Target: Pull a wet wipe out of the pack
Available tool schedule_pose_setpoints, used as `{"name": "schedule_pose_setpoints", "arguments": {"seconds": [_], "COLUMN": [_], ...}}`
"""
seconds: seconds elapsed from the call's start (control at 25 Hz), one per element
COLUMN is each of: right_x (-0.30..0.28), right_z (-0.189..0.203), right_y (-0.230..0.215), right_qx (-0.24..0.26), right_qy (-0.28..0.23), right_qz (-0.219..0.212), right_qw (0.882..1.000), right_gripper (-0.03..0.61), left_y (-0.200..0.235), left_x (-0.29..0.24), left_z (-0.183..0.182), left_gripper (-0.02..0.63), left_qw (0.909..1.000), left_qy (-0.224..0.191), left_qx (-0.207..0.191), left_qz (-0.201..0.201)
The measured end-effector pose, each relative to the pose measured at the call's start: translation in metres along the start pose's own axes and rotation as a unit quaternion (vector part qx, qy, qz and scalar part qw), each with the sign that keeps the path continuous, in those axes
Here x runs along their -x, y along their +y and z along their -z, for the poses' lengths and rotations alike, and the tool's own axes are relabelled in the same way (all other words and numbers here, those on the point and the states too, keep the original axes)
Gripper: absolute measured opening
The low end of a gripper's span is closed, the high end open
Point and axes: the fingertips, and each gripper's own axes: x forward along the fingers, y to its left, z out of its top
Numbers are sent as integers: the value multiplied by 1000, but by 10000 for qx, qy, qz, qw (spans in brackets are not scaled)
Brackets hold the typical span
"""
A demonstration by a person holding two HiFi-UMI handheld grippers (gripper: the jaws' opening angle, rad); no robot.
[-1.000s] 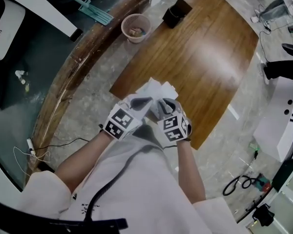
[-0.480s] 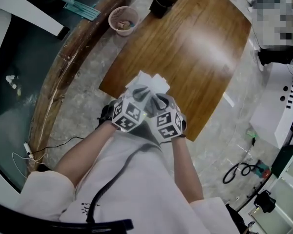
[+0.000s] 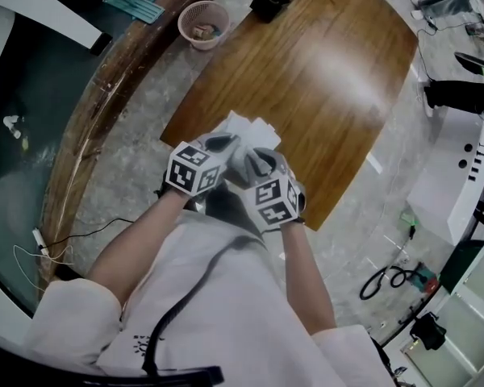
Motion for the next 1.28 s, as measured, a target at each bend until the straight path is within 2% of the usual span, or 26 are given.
{"name": "schedule_pose_setpoints", "arguments": {"seconds": [0.12,0.52,0.8,0.96,1.08,1.28], "right_x": [0,-10,-18,-19,-15,-1], "right_z": [1,0,-2,-1,-5,-15], "right_y": [1,0,2,2,0,-5], "right_qx": [-13,-208,-299,-332,-478,-1046], "right_qy": [44,303,637,746,668,281], "right_qz": [-3,80,21,107,185,387], "right_qw": [10000,9993,9975,9966,9964,9934], "right_gripper": [72,72,67,35,20,17], "left_y": [2,5,3,3,2,1], "left_x": [-2,0,3,4,5,7], "left_z": [4,5,6,5,4,2], "left_gripper": [5,6,6,6,6,6], "left_qw": [9999,9989,9975,9964,9956,9931], "left_qy": [13,-131,54,176,265,455], "left_qx": [-94,158,103,65,1,-92], "left_qz": [104,421,693,821,900,1078]}}
